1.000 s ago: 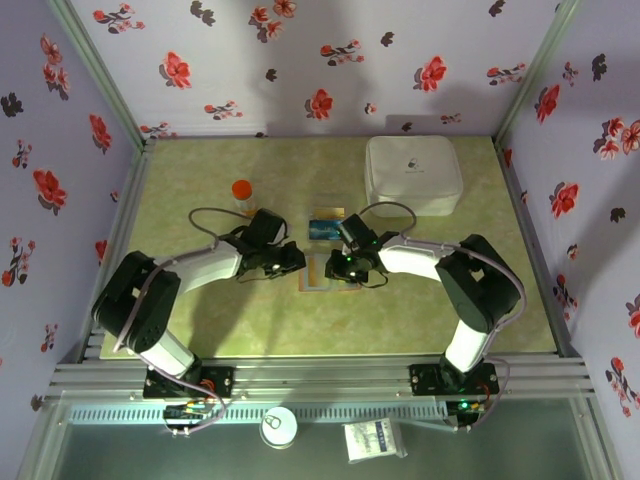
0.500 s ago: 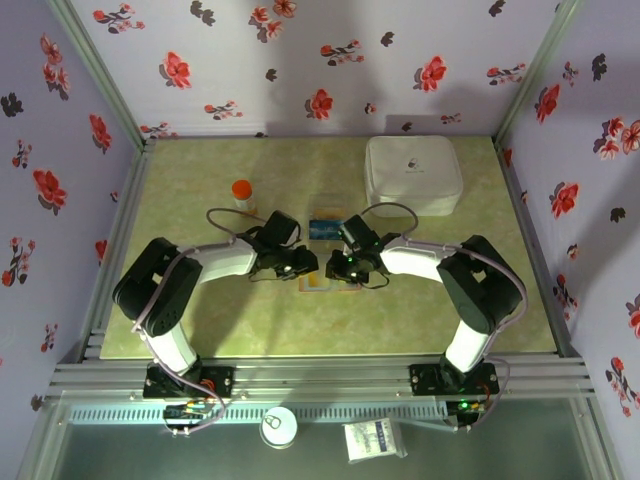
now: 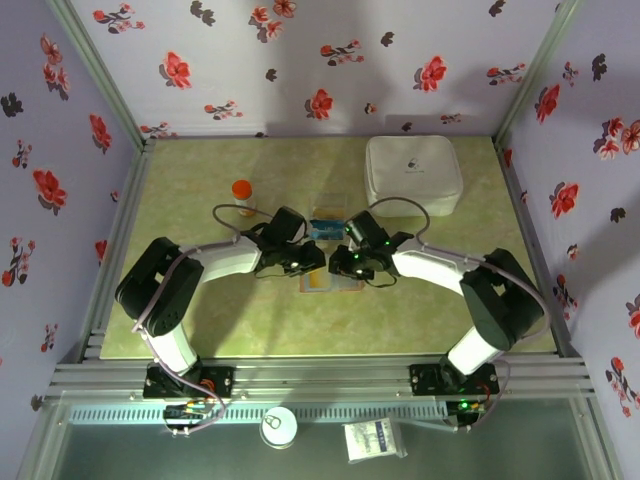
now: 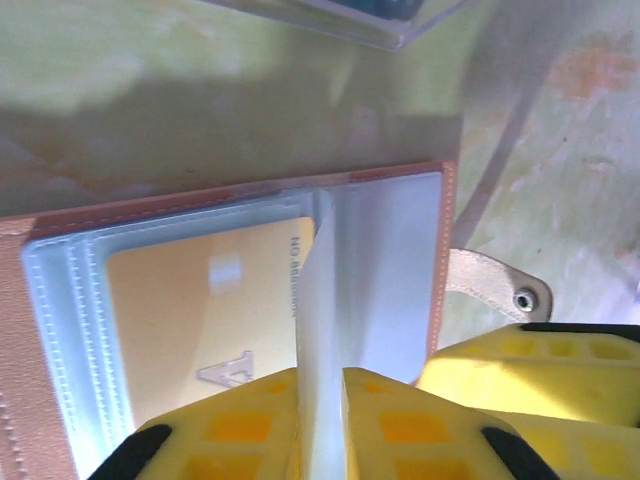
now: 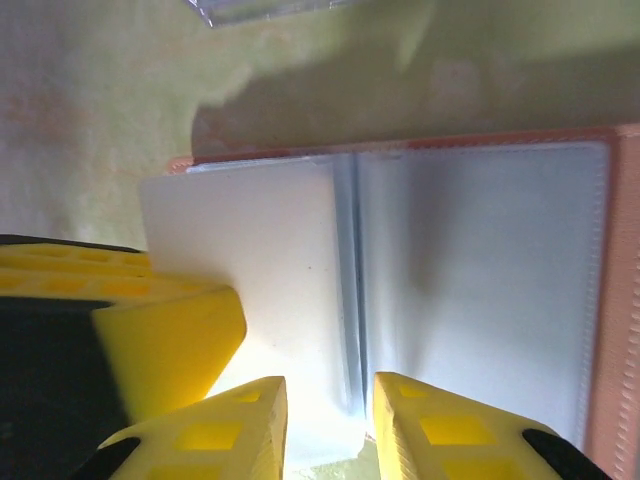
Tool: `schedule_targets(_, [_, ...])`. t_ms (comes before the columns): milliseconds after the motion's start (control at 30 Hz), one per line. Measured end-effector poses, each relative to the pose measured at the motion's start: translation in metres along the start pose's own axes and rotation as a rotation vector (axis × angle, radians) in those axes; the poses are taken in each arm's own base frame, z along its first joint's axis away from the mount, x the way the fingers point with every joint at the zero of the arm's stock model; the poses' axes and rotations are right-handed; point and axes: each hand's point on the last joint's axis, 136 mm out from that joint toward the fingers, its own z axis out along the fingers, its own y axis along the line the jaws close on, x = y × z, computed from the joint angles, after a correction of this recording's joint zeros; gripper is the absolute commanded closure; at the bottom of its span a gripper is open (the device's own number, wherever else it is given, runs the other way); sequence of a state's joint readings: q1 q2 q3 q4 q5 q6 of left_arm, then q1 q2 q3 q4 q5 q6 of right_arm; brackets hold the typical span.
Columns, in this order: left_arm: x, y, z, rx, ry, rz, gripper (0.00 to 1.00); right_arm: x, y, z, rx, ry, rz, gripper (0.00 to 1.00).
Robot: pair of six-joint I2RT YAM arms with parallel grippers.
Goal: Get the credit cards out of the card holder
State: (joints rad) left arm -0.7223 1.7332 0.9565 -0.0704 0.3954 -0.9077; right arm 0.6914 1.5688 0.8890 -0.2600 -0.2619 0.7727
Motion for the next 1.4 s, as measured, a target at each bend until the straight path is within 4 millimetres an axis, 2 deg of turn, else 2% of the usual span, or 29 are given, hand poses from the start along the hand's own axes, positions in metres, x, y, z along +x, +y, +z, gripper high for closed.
schedule_targets(200, [-0.002,-0.023,0.001,0.03,0.0,0.031,0.88,-0.01,-0.007,-0.03,0.032,-0.063,-0.013,0.69])
schedule_targets(400, [-0.002,-0.034,0.018,0.028,0.023,0.047,0.85,-0.015,-0.02,-0.052,0.056,-0.111,-0.009,0.68])
schedule_targets(667, [-0.001,-0.048,0.038,0.031,0.058,0.061,0.73,-0.007,-0.04,-0.06,0.105,-0.104,-0.002,0.66])
schedule_targets(867, [-0.005,-0.058,0.041,0.042,0.063,0.066,0.7,-0.008,-0.04,-0.066,0.1,-0.117,-0.003,0.66])
schedule_targets(1167, [-0.005,-0.056,0.04,0.032,0.069,0.063,0.71,-0.007,-0.034,-0.059,0.067,-0.096,0.003,0.67])
schedule_targets(1400, [0.0,-0.024,0.031,-0.011,0.073,0.019,0.74,-0.005,-0.03,-0.043,0.042,-0.052,0.029,0.68])
